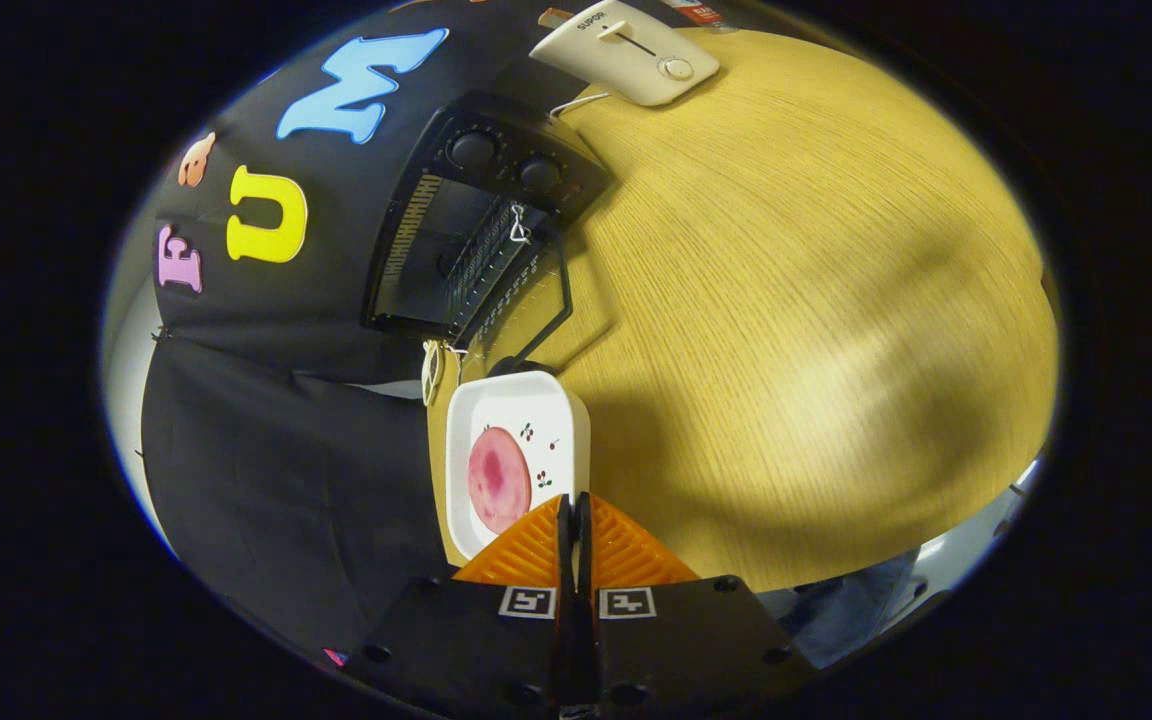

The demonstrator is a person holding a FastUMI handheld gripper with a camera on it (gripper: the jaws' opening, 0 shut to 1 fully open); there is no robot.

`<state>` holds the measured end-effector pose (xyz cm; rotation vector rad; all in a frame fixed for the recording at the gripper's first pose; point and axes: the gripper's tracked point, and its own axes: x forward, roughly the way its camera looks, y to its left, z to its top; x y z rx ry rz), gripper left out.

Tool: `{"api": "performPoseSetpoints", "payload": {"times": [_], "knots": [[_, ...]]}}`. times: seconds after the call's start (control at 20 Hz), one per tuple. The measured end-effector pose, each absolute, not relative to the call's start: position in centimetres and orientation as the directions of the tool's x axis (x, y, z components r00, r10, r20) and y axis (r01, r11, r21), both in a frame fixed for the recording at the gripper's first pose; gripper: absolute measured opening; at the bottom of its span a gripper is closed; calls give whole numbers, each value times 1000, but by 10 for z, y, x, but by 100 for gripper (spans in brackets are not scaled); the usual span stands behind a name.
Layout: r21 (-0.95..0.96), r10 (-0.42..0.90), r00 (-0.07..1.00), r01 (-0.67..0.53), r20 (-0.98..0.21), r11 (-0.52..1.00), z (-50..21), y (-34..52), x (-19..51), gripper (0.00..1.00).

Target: Open the toaster oven, put the food inside, and close the toaster oven door.

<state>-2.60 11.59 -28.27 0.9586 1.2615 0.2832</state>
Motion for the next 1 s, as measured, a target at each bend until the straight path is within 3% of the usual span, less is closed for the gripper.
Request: {"api": "performPoseSetpoints", "payload": {"times": [0.55, 1.0], "knots": [[786, 548, 564, 429, -618, 445, -257, 175, 9, 2], [778, 454, 633, 535, -627, 329, -279, 212, 76, 2]]}}
